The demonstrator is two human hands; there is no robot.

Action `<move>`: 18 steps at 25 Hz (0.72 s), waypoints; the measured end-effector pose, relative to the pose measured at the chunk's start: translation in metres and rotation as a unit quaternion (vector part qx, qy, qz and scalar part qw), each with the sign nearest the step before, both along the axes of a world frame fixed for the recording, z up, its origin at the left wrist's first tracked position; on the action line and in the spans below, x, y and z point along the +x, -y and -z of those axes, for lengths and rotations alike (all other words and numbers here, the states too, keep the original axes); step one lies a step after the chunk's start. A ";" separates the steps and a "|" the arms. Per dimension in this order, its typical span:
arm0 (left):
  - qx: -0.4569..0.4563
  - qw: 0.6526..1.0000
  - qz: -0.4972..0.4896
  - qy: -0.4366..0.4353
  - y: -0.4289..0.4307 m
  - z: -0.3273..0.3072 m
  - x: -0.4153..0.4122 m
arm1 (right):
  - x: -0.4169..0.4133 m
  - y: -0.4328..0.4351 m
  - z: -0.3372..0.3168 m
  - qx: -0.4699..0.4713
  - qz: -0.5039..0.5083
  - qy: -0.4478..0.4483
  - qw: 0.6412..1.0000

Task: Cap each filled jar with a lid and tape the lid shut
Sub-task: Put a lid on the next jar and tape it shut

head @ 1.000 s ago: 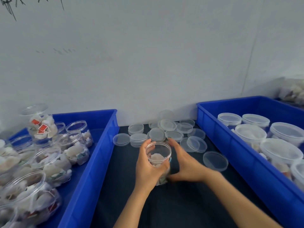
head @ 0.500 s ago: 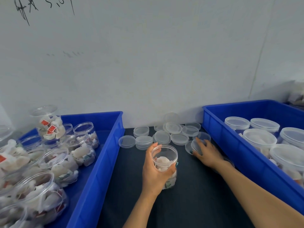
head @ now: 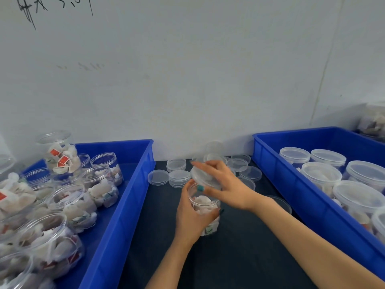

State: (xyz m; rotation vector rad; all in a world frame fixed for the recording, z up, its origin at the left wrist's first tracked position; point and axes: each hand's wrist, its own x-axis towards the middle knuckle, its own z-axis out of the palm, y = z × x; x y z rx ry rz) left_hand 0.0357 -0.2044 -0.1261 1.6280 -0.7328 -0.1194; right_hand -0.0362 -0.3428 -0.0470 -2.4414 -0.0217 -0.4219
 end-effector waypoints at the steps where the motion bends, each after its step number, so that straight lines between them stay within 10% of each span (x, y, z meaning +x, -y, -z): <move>1: 0.012 1.000 -0.005 0.000 0.000 -0.001 0.000 | 0.001 -0.007 -0.003 -0.021 -0.010 -0.011 1.000; 18: 0.080 0.996 -0.027 0.020 0.007 0.004 0.004 | -0.001 -0.021 0.016 -0.175 0.029 -0.027 0.984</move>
